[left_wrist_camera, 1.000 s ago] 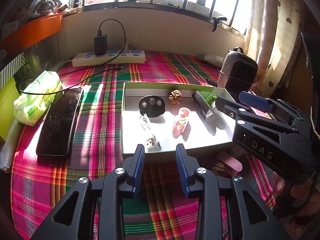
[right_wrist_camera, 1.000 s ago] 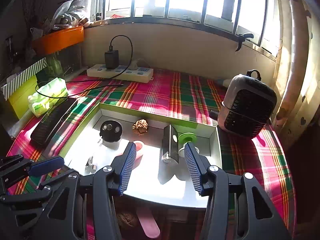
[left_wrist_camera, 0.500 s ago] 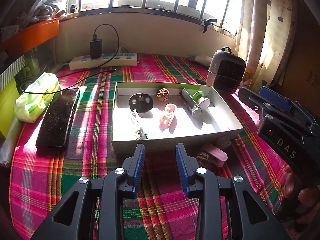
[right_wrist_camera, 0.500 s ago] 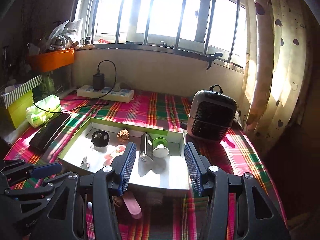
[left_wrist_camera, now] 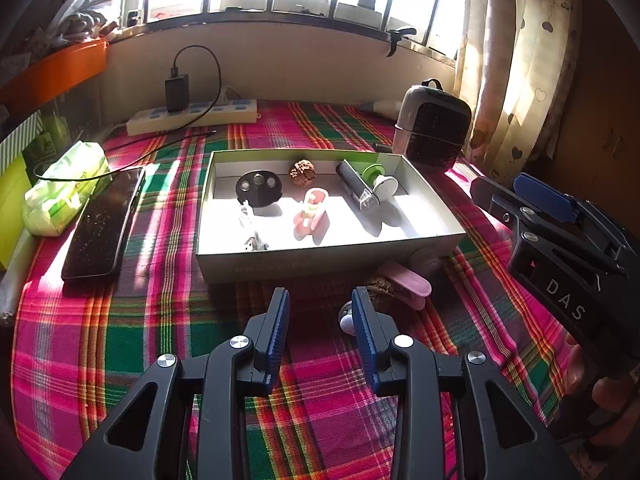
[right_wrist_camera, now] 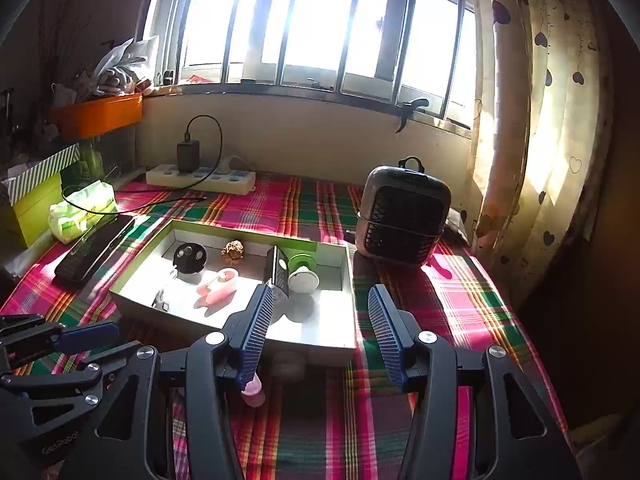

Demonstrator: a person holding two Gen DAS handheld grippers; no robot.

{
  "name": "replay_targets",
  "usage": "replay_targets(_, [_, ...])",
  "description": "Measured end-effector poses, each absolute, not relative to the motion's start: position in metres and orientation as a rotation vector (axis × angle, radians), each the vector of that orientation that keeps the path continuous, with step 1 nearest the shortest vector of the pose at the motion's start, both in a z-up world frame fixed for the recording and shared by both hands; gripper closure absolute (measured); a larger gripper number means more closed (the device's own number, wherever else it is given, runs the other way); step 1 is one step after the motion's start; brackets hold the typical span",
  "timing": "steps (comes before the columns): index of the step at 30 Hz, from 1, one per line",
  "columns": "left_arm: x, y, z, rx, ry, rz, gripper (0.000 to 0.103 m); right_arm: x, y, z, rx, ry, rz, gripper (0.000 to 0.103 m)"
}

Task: Organize objects
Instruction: 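Withdraw both tools from the box toward the remaining items, then grasp the white round knob with the left tool and lift it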

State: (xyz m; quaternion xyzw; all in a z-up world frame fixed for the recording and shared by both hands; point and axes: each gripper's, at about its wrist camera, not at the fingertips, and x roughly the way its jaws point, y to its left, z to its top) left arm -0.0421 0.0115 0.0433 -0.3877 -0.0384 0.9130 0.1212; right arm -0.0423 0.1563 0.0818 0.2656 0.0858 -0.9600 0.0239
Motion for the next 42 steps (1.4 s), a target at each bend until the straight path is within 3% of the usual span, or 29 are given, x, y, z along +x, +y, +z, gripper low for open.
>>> replay_targets(24, [-0.048,0.034,0.010,-1.224,-0.102,2.541,0.069,-0.040,0.196,0.036,1.057,0.047,-2.832,0.052])
replay_targets(42, [-0.069,0.040,0.005,-1.239,-0.063,2.552,0.069,-0.050,0.200,0.026,1.133,0.014,-2.778,0.052])
